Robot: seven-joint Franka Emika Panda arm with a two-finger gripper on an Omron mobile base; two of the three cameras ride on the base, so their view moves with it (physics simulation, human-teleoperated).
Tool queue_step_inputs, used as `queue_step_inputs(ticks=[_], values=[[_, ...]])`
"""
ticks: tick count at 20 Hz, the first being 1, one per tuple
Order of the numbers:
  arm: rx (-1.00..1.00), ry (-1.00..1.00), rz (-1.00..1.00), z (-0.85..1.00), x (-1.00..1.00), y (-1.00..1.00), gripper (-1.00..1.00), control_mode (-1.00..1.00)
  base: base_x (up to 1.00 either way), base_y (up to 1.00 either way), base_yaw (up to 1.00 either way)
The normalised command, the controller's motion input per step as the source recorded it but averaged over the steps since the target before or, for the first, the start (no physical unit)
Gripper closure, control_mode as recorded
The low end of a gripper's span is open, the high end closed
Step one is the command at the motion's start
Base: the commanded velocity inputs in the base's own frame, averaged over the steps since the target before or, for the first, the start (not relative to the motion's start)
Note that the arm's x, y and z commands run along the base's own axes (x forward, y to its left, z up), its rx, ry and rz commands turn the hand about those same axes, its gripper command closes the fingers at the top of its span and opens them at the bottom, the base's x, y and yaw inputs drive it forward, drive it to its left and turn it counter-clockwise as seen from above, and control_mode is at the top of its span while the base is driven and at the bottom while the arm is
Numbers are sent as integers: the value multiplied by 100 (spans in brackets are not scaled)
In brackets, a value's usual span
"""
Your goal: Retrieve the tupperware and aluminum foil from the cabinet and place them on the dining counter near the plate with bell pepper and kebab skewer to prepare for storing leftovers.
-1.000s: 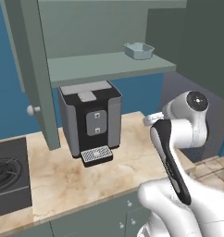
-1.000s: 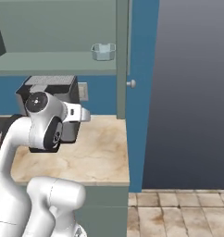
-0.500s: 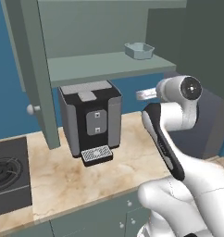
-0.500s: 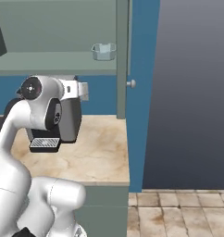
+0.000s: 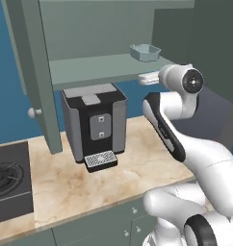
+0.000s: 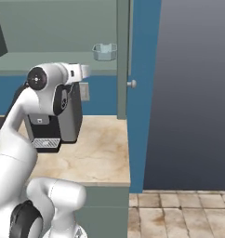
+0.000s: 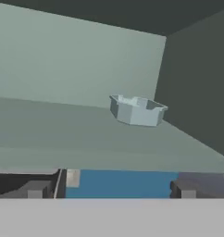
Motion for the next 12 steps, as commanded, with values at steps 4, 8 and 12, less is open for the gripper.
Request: queue_step_inputs(ticks=[4,8,12], values=[[0,-15,0,72,13,0,-100,-100,0,0,0],[0,-3,0,73,0,0,-100,-100,0,0,0],[0,7,0,62,0,0,-100,-100,0,0,0]])
